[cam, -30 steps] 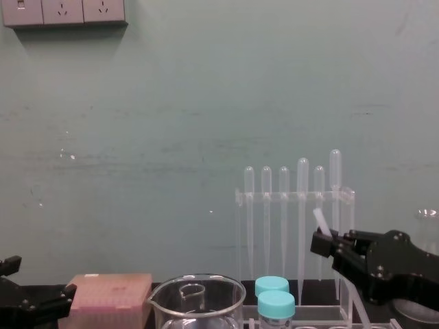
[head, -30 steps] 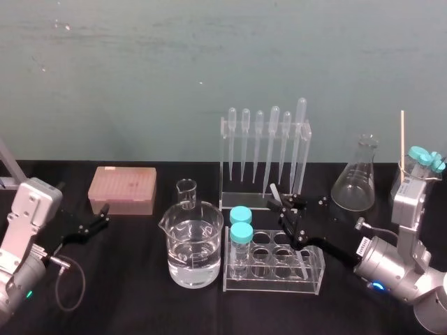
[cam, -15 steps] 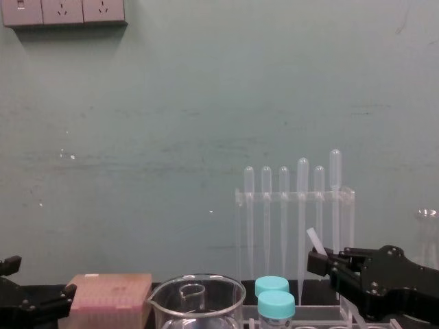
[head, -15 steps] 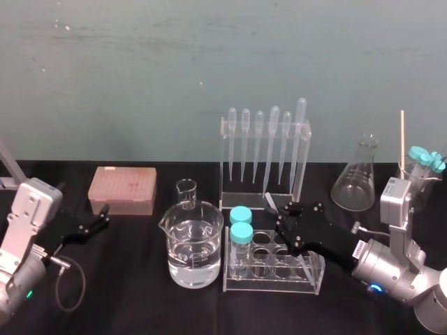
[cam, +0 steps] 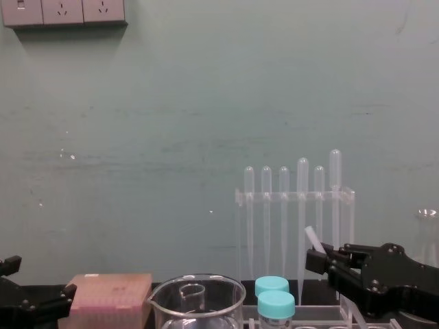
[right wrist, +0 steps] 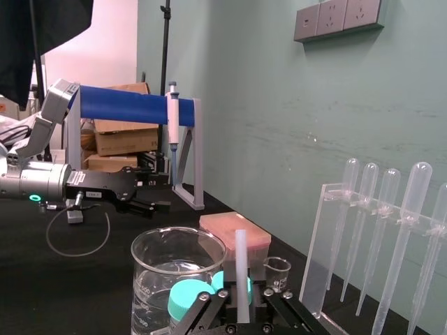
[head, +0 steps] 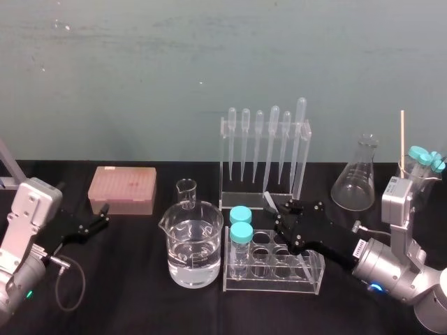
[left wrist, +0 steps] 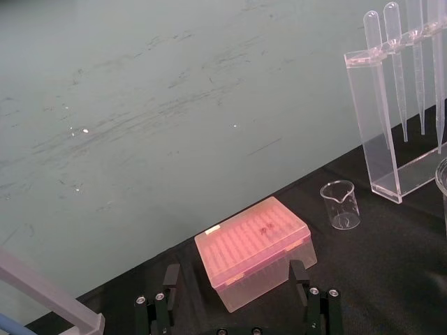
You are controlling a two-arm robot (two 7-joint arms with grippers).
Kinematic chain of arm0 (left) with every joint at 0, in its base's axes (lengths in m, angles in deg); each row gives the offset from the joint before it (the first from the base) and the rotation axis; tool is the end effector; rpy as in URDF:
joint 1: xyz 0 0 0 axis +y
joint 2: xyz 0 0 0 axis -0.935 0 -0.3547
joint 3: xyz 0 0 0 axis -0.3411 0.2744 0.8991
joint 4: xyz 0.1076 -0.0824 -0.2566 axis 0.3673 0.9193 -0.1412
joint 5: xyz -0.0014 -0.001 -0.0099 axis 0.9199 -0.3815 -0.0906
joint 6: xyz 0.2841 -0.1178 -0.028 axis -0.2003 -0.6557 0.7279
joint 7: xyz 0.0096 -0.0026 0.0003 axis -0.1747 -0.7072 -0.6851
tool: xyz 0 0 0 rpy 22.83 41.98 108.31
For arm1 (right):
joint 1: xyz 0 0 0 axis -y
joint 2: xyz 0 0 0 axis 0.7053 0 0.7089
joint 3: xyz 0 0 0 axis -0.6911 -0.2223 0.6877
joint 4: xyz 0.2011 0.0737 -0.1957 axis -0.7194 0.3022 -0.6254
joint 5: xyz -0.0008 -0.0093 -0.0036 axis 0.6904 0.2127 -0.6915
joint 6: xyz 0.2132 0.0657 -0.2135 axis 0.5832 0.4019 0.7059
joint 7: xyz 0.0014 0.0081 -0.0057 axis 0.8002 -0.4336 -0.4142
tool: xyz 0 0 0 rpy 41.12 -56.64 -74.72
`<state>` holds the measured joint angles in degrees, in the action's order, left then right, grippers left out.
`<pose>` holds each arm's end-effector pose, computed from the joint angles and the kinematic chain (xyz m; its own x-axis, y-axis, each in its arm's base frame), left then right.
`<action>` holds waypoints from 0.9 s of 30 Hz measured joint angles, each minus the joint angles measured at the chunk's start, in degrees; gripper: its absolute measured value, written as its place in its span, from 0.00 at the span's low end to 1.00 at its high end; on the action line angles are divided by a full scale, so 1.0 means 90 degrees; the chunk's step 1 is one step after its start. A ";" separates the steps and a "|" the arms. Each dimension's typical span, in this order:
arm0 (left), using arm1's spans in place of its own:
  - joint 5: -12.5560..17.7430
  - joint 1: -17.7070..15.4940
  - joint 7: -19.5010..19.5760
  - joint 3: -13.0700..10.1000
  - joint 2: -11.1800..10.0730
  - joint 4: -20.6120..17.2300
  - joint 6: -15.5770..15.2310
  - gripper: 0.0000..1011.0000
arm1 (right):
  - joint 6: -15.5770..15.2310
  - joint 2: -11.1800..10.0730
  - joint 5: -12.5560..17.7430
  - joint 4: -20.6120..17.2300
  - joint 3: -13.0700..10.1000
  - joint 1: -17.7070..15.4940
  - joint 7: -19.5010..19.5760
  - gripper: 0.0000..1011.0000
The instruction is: Pick up the stirring rod with one hand, then place it down.
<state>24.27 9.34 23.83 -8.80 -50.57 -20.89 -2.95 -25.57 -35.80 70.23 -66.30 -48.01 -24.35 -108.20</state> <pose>0.3581 0.0827 -0.3023 0.2921 0.8803 0.3738 -0.9553 0.2872 0.0702 0.4105 -0.0571 -0.3140 0.8185 -0.5524 0.1578 0.5382 0.8334 0.1258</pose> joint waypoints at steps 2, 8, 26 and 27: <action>0.0000 0.0000 0.0000 0.0000 0.0000 0.0000 0.0000 0.99 | 0.0003 0.0001 0.0004 0.0000 -0.0002 -0.0001 -0.0003 0.17; 0.0000 0.0000 0.0000 0.0000 0.0000 0.0000 0.0000 0.99 | 0.0006 0.0002 0.0012 0.0000 -0.0007 -0.0004 -0.0011 0.35; 0.0000 0.0000 0.0000 0.0000 0.0000 0.0000 0.0000 0.99 | 0.0016 0.0003 0.0020 0.0000 -0.0008 -0.0007 -0.0019 0.90; 0.0000 0.0000 0.0000 0.0000 0.0000 0.0000 0.0000 0.99 | 0.0016 0.0003 0.0020 0.0000 -0.0008 -0.0007 -0.0019 0.94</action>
<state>24.27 9.34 23.83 -8.80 -50.57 -20.89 -2.95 -25.43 -35.77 70.41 -66.30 -48.08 -24.41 -108.38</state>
